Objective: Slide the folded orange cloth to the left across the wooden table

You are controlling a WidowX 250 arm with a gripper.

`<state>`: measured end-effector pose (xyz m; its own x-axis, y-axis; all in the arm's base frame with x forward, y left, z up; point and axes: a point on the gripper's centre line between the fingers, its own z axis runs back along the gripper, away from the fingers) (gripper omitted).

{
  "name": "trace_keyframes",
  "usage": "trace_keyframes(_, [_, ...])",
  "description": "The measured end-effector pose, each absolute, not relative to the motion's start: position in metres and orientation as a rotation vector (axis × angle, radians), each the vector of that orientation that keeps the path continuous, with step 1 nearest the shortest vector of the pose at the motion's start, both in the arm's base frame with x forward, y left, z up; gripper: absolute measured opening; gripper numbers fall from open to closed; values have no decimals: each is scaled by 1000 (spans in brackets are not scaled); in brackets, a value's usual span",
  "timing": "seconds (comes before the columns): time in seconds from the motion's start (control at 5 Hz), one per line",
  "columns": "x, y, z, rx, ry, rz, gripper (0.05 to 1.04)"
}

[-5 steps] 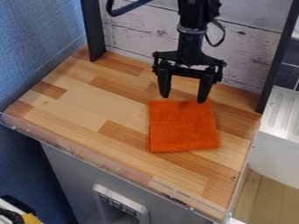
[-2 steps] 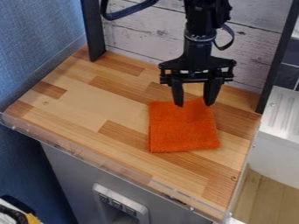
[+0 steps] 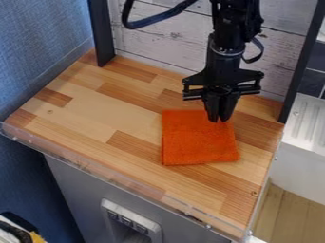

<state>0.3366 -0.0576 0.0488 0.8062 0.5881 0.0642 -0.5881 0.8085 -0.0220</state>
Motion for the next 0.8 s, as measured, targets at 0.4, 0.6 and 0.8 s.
trace_keyframes(0.4, [328, -59, 19, 47, -35, 662, 64])
trace_keyframes(0.6, [325, -60, 11, 62, -15, 671, 63])
trace_keyframes(0.8, [322, -57, 9, 64, 1, 597, 63])
